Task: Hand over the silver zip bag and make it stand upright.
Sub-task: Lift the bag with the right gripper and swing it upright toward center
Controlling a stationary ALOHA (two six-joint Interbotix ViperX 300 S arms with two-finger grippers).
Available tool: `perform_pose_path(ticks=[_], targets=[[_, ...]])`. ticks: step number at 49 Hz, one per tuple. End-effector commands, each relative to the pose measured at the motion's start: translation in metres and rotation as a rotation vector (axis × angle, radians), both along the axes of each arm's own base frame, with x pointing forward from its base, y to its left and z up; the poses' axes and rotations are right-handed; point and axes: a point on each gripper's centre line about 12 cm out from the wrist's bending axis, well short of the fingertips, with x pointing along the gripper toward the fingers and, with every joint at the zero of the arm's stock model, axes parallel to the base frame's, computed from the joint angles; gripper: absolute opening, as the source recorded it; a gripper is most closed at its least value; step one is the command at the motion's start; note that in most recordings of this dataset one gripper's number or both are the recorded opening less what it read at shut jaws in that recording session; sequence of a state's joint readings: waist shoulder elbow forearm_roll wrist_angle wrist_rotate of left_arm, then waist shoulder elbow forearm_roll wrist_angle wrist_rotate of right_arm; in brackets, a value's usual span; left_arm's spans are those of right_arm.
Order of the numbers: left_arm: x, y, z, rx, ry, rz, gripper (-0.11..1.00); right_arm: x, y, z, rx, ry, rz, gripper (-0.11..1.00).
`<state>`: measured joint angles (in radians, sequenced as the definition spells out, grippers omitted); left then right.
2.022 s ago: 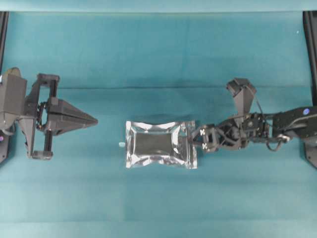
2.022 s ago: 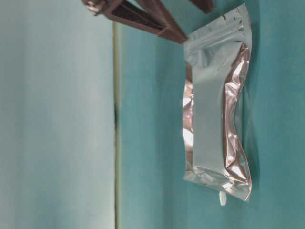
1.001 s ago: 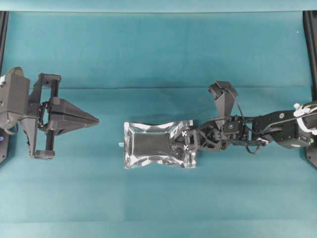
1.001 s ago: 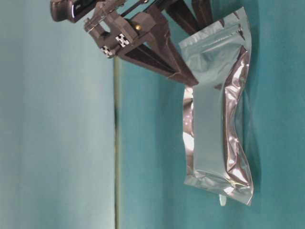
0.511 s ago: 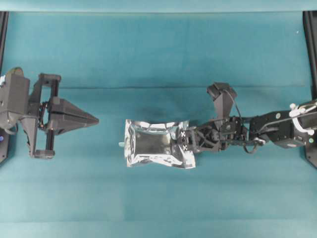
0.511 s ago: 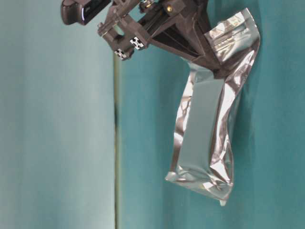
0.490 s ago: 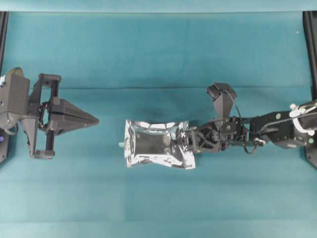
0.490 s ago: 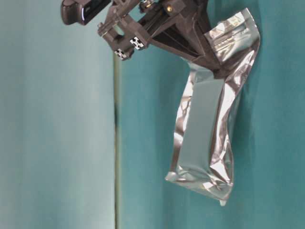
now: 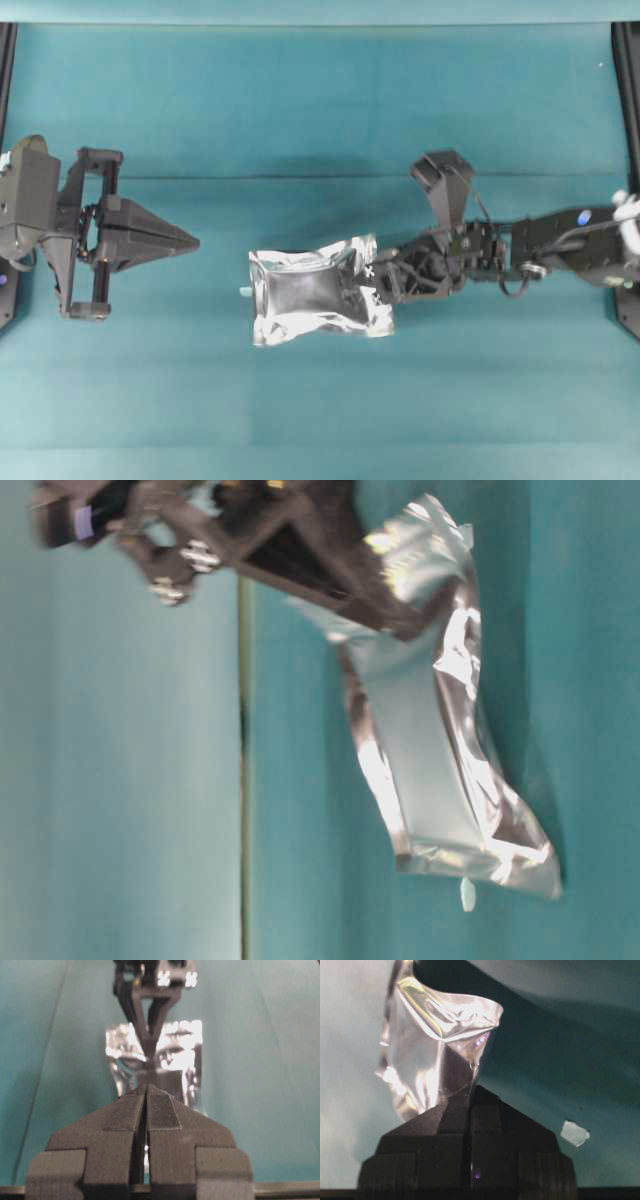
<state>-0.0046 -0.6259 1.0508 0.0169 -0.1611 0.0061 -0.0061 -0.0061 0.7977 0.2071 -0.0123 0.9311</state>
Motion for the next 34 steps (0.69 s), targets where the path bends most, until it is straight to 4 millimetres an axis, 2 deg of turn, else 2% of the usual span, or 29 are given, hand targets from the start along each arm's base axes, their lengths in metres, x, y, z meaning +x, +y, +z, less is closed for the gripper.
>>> perform_pose_path(ticks=[1,10,15,34], targets=[[0.003,0.000,0.008,0.004,-0.025,-0.002,-0.08,0.005,-0.002,0.030,-0.047,0.006,0.069,-0.05],[0.002,0.000,0.007,0.004,-0.023,0.000,-0.08,0.012,-0.009,0.070,-0.127,0.102,0.201,-0.05],[0.002,0.000,0.008,0.004,-0.026,0.000,-0.08,0.018,-0.010,0.086,-0.165,0.140,0.275,-0.05],[0.002,0.000,0.008,-0.008,-0.024,0.003,-0.08,0.041,-0.006,0.118,-0.248,0.314,0.550,-0.05]])
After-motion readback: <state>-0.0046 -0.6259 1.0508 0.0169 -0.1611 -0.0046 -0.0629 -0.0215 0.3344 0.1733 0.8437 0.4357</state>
